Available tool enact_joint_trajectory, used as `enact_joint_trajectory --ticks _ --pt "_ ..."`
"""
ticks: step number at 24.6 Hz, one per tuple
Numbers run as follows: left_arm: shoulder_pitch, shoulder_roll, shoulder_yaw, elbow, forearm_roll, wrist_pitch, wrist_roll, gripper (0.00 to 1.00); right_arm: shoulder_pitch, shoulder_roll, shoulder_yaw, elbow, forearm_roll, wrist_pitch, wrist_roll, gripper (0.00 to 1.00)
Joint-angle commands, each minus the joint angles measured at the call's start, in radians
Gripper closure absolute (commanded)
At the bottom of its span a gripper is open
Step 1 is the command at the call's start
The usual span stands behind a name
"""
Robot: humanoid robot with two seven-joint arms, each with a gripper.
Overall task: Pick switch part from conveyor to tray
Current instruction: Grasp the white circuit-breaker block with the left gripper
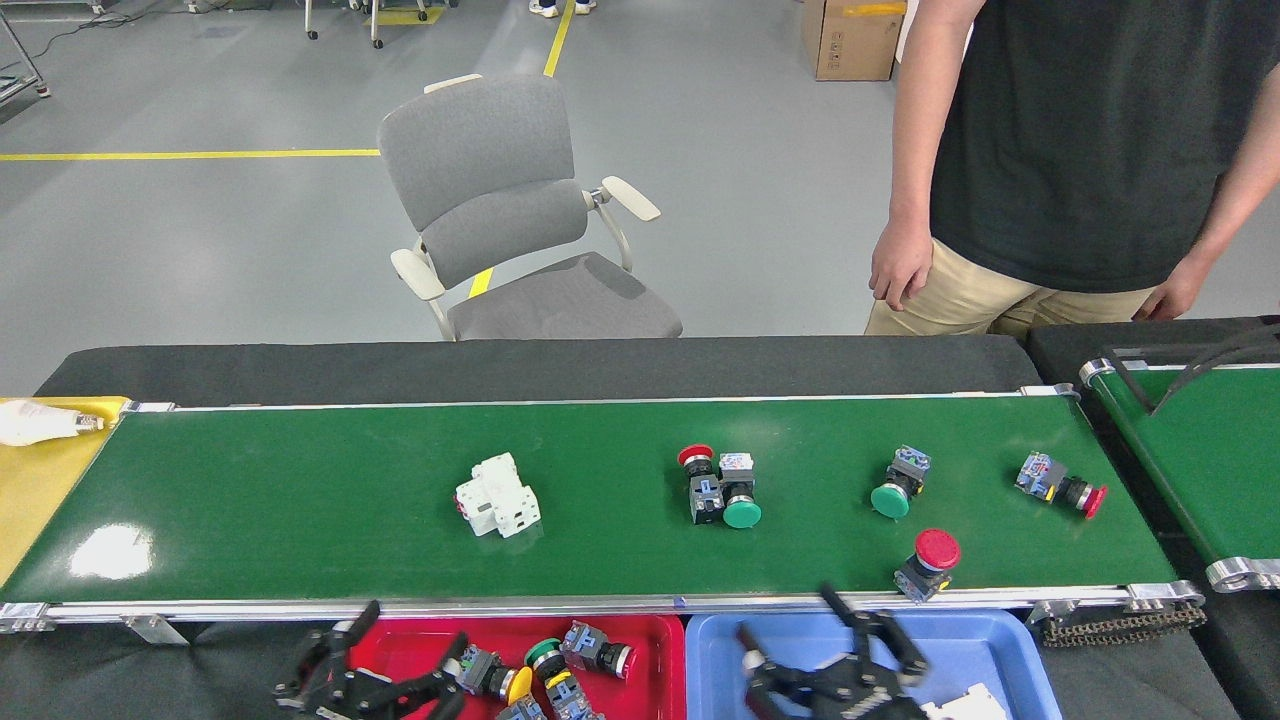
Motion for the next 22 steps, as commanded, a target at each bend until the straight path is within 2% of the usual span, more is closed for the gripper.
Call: enact_joint_trajectory --ticks 1,4,8,12,13,16,19,22 --pt "0.001 0.004 0.02 -0.005 0.004 0.079 0.01 0.0 -0.002 -0.008 -0.002 -0.013 -0.008 0.176 -0.055 0.01" --pt "-0.014 0.008 0.012 -0.002 0.006 0.072 0.01 0.0 -0.04 -0.009 0.022 -0.008 -0.007 0.222 -0.041 0.01" --pt "-0.051 0.005 -0.042 -0.008 -0.003 0.032 0.0 0.0 -0.103 -0.008 0.11 0.013 0.052 0.226 0.057 0.01" --pt "-0.161 -0.003 -0.137 0.001 -0.006 0.04 -0.057 0.0 -0.168 0.0 0.191 0.046 0.07 0.23 0.107 0.01" --pt "-0.184 -0.004 -0.144 0.01 -0.006 0.043 -0.097 0.0 -0.186 0.001 0.203 0.058 0.073 0.236 0.126 0.07" --pt "-0.24 -0.007 -0.148 0.064 -0.008 0.07 -0.151 0.0 -0.195 -0.014 0.222 0.079 0.081 0.253 0.151 0.54" --pt "-0.301 -0.004 -0.148 0.141 -0.009 0.096 -0.155 0.0 -0.202 -0.058 0.229 0.081 0.079 0.249 0.163 0.8" --pt "-0.341 0.001 -0.143 0.203 -0.009 0.116 -0.154 0.0 -0.212 -0.061 0.249 0.082 0.079 0.246 0.188 0.94"
